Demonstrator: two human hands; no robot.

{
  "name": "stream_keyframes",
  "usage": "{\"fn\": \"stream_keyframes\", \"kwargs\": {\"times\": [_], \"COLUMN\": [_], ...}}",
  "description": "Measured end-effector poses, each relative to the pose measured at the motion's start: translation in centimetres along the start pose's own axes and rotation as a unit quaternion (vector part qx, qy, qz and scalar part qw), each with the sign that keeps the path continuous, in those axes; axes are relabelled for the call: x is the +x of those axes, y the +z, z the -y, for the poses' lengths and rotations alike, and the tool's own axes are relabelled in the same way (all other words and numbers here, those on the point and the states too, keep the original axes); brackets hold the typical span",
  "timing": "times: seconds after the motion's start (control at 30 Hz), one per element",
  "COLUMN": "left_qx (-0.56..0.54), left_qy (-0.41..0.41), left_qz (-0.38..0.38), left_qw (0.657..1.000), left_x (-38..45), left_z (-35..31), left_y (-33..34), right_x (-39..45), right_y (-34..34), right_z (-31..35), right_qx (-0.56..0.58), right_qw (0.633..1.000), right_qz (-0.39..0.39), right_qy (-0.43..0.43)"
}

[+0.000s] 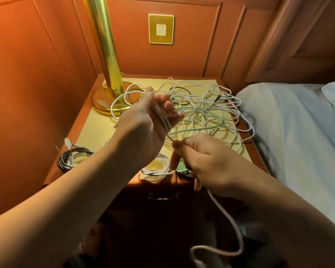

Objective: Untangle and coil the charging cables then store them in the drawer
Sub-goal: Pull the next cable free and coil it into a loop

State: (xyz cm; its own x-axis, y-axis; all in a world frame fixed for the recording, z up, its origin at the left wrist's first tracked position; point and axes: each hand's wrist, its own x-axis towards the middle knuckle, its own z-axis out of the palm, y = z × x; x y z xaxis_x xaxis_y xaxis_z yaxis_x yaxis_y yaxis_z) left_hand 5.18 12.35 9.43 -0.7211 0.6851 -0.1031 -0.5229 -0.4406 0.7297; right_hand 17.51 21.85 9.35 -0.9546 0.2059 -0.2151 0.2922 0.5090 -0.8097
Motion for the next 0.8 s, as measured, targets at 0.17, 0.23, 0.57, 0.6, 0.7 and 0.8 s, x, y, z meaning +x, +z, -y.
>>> {"fn": "stream_keyframes", "kwargs": {"times": [0.17, 0.23, 0.57, 0.6, 0.7, 0.8], "left_qx": [0.280, 0.378, 0.452, 0.450, 0.433, 0.323], "left_qy": [0.119, 0.139, 0.010, -0.012, -0.086, -0.180], "left_qz": [0.096, 0.118, 0.199, 0.210, 0.227, 0.254], "left_qw": [0.948, 0.908, 0.869, 0.868, 0.868, 0.894], "left_x": [0.3, -0.1, -0.4, -0.4, -0.5, -0.7], "left_z": [0.1, 0.1, 0.5, 0.5, 0.5, 0.2], "left_y": [-1.2, -1.3, -1.7, -1.6, -1.6, -1.3], "right_x": [-1.2, -1.4, -1.4, -1.4, -1.3, -0.9], "right_y": [-0.4, -0.7, -2.1, -2.4, -3.5, -3.7], "right_z": [0.6, 0.6, -0.1, -0.2, -0.4, -0.6], "right_qx": [-0.016, -0.021, -0.228, -0.237, -0.221, -0.167], "right_qw": [0.994, 0.991, 0.915, 0.906, 0.893, 0.902], "right_qz": [-0.084, -0.102, -0.261, -0.284, -0.333, -0.341], "right_qy": [-0.062, -0.086, -0.205, -0.208, -0.206, -0.208]}}
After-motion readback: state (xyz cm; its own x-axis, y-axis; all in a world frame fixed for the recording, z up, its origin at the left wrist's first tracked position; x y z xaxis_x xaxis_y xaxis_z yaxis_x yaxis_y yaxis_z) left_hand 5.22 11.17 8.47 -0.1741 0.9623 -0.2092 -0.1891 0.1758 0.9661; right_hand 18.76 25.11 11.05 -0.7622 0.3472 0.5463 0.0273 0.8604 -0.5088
